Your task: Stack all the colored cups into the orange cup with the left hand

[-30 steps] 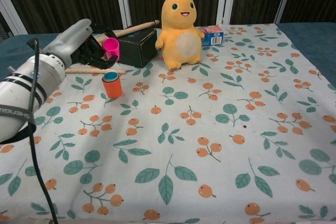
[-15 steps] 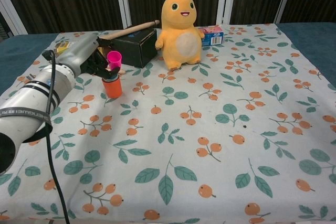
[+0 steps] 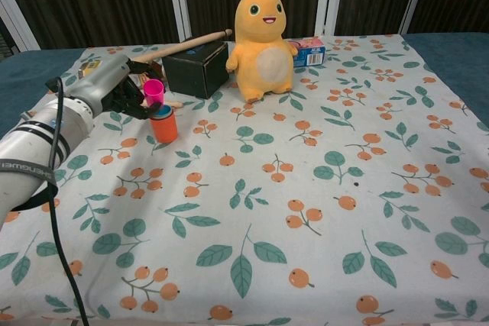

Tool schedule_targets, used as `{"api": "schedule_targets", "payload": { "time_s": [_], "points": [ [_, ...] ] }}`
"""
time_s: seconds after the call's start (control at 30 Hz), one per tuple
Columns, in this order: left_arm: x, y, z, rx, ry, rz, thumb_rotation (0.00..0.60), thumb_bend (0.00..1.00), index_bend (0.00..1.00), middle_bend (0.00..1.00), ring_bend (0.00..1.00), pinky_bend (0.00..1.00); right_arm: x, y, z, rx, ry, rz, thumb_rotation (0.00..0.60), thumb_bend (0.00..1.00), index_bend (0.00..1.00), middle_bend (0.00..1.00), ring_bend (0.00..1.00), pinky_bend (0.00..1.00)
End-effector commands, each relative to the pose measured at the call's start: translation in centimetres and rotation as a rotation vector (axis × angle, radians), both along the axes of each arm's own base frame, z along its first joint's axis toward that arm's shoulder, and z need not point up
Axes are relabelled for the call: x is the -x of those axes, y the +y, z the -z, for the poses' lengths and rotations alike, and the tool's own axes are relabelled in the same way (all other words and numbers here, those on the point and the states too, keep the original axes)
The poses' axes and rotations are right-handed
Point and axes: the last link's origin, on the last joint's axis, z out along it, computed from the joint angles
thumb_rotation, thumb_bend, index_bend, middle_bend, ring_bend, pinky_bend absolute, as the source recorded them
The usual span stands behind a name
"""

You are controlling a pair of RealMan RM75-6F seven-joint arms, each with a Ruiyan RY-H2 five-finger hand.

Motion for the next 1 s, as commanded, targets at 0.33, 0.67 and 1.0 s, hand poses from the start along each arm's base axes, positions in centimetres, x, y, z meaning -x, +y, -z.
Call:
{"api": "schedule_targets", "payload": {
  "time_s": [0.33,0.67,1.0],
  "points": [
    [0.25,-0.52,0.45,0.048,0.001,-0.018,0.600,0.44,0.66,1.00,1.00,1.00,-0.01,0.03,0.10,0.003,0.003,0.000,0.600,0.12,0.00,0.00,0.00,0.00],
    [0.16,-0.63,0.75,0.062,-0.041,-0.040,0.600,0.42,0.03,1.00,1.00,1.00,0.01,0.05,0.01,0.002,0.000,-0.002,0.600,0.12,0.00,0.00,0.00,0.00],
    [0.18,-1.03,-0.07,0.072,-0.058,-0.025,0.600,0.42,0.00,1.00,1.00,1.00,0.03,0.06,0.00,0.006,0.002,-0.003,0.600,0.12,0.00,0.00,0.00,0.00]
  ]
}}
